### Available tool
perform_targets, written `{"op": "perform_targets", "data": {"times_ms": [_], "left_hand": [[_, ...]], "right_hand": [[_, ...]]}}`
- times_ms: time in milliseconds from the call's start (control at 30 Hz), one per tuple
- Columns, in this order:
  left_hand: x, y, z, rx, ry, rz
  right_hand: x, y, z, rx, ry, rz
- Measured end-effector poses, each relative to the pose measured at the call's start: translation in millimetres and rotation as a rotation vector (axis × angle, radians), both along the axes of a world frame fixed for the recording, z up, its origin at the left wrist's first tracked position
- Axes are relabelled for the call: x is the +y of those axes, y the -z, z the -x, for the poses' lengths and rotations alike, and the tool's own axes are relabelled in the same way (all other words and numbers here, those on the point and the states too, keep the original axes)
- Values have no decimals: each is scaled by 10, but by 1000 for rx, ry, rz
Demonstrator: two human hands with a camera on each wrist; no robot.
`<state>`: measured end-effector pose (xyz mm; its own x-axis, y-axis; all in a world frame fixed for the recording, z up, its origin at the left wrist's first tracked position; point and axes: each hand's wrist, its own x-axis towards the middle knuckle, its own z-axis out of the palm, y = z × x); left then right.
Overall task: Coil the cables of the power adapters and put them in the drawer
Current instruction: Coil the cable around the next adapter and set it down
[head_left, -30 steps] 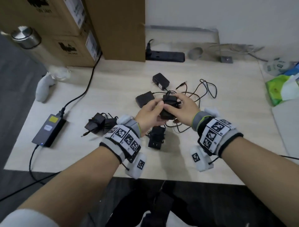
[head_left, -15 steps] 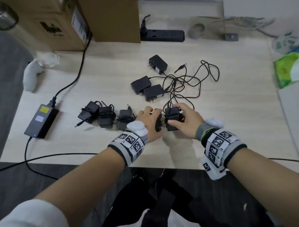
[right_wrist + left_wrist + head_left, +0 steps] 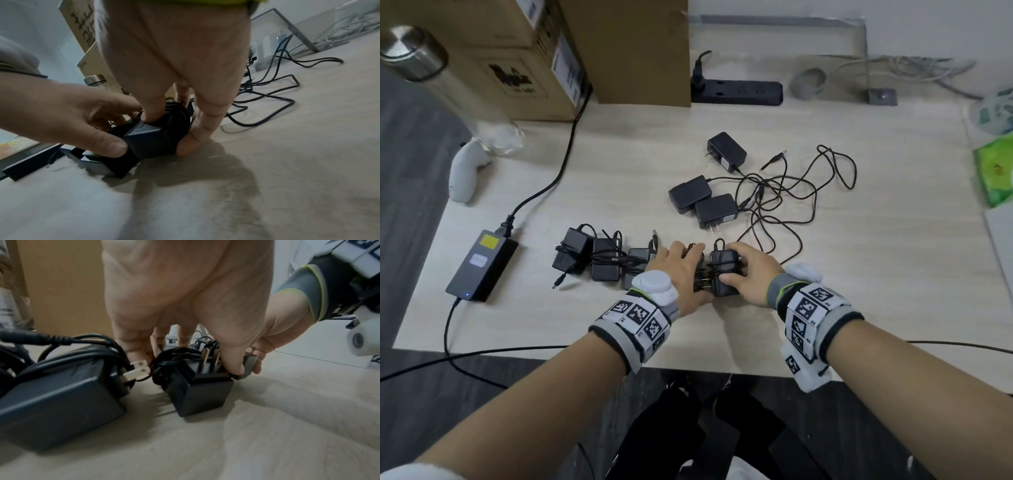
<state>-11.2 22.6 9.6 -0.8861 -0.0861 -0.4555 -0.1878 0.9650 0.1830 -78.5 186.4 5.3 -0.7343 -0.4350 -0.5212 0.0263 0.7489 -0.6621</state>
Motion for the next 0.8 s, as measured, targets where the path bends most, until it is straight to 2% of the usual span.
{"op": "perform_targets", "data": {"times_ms": [133,333,433,700,800], "left_hand": [[7,-48,57,8,68,78],[30,-120,167,-8,84,127],[30,-141,210,-29,93,132],[38,-118,268,-55,111,118],[39,-157,353,-23,59,105]], "right_hand": [[9,-20,44,7,-26,-43],[-19,-39,144,-29,-82,-119],[23,-68,211,-44,-83,-119],[-19,-59,147,39,-192,-272],[27,-115,160,46,-246,-309]]}}
